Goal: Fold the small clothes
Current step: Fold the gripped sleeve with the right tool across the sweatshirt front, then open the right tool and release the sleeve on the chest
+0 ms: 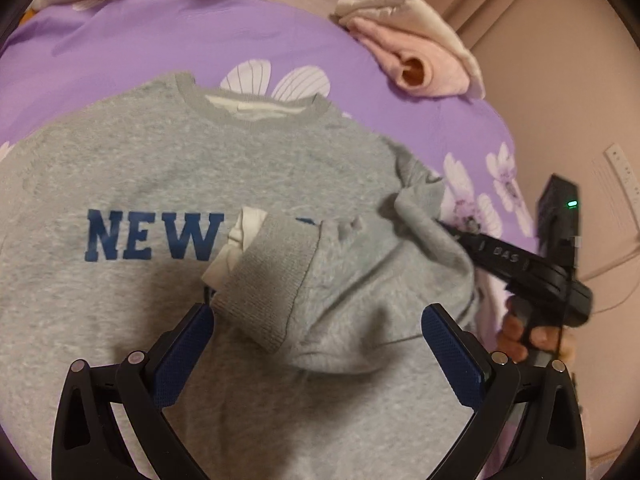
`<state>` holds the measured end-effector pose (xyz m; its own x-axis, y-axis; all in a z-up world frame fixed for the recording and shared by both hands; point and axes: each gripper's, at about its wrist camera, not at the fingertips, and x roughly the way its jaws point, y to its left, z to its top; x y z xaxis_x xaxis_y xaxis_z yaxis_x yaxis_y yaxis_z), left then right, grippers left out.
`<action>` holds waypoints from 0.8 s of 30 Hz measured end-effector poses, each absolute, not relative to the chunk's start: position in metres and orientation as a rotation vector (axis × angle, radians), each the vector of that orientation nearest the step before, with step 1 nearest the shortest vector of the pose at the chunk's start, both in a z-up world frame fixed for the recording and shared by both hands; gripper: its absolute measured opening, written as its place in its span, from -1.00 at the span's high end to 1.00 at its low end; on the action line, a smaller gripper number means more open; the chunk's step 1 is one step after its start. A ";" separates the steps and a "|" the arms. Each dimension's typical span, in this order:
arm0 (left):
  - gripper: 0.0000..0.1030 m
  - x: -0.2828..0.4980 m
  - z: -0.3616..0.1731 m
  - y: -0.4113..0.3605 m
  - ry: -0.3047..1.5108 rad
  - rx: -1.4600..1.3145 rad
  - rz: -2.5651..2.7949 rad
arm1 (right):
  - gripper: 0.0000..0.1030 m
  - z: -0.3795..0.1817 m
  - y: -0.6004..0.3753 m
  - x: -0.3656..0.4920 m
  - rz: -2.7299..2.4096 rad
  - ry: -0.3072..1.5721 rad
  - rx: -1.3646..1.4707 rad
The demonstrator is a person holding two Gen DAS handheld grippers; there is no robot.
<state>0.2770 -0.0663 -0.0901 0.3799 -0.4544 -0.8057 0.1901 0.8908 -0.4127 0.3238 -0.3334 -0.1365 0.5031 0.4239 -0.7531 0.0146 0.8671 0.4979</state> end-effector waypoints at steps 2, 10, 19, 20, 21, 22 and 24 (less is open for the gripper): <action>-1.00 0.279 -0.098 -0.069 1.130 -0.254 -0.401 | 1.00 -0.133 -0.329 0.324 0.234 1.004 0.441; -1.00 0.279 -0.109 -0.073 1.148 -0.223 -0.377 | -0.16 -0.105 -0.340 0.323 0.188 0.877 0.449; -1.00 0.282 -0.109 -0.074 1.140 -0.209 -0.373 | 0.60 -0.131 -0.315 0.344 0.207 0.928 0.497; -1.00 0.282 -0.109 -0.075 1.139 -0.203 -0.370 | 0.83 -0.130 -0.311 0.344 0.200 0.928 0.466; -1.00 0.283 -0.109 -0.076 1.138 -0.198 -0.368 | 0.85 -0.130 -0.308 0.343 0.196 0.929 0.434; -1.00 0.283 -0.108 -0.077 1.133 -0.189 -0.362 | 0.86 -0.130 -0.305 0.343 0.193 0.926 0.416; -1.00 0.283 -0.104 -0.078 1.108 -0.182 -0.351 | 0.87 -0.120 -0.307 0.340 0.194 0.891 0.409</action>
<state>0.2834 -0.0778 -0.1043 0.3990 -0.3652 -0.8411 0.1860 0.9304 -0.3158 0.3398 -0.3069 -0.1204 0.6181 0.3304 -0.7133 0.0043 0.9059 0.4234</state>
